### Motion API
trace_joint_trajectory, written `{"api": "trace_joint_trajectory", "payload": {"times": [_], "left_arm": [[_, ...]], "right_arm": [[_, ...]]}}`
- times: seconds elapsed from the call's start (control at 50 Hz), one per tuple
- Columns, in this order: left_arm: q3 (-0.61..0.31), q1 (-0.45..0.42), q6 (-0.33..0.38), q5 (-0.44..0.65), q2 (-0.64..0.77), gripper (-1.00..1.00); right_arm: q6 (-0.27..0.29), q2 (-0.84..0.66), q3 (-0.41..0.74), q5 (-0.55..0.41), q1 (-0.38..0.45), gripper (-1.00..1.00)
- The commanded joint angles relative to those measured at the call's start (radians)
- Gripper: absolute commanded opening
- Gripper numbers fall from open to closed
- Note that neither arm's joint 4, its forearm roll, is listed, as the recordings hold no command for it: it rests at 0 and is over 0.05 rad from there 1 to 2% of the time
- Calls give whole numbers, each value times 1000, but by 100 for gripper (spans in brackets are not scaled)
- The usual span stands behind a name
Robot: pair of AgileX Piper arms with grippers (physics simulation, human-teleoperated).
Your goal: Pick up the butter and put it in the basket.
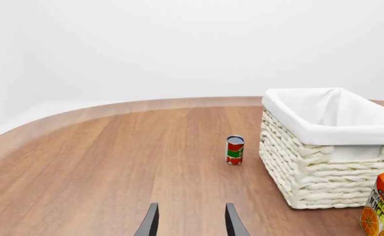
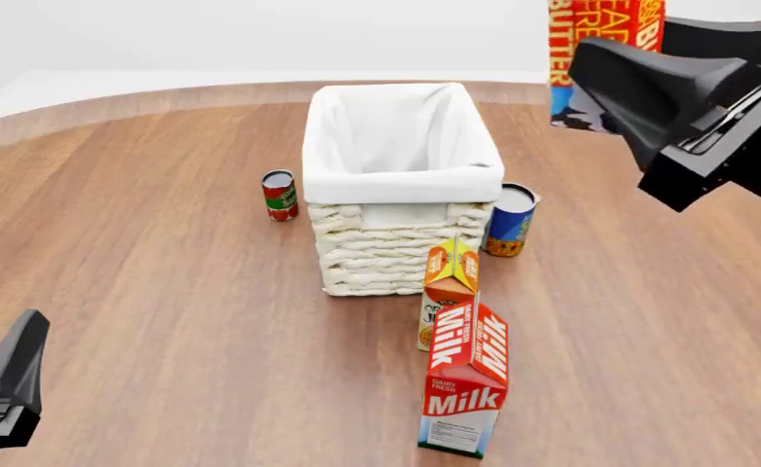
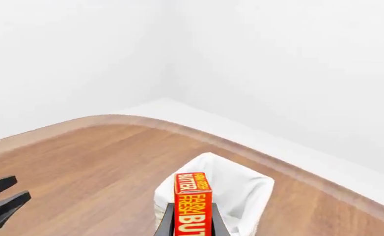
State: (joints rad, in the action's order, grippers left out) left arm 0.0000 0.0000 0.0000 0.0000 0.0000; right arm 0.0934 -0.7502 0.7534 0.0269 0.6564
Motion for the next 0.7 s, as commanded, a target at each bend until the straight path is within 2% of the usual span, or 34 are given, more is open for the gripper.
{"api": "trace_joint_trajectory", "payload": {"times": [0.02, 0.08, 0.14, 0.28, 0.36, 0.44, 0.52, 0.7], "left_arm": [[0, 0, 0, 0, 0, 100], [0, 0, 0, 0, 0, 100], [0, 0, 0, 0, 0, 100], [0, 0, 0, 0, 0, 100], [0, 0, 0, 0, 0, 100], [0, 0, 0, 0, 0, 100], [0, 0, 0, 0, 0, 100], [0, 0, 0, 0, 0, 100]], "right_arm": [[-82, 19, -27, 148, 17, -100], [-102, 13, -33, 175, 22, -100], [-99, 2, -40, 196, 29, -100], [-156, -35, -58, 282, 49, -100], [-163, -60, -59, 313, 50, -100], [-202, -88, -54, 355, 48, -100], [-212, -141, -42, 408, 44, -100], [-219, -214, 40, 412, 54, -100]]}}
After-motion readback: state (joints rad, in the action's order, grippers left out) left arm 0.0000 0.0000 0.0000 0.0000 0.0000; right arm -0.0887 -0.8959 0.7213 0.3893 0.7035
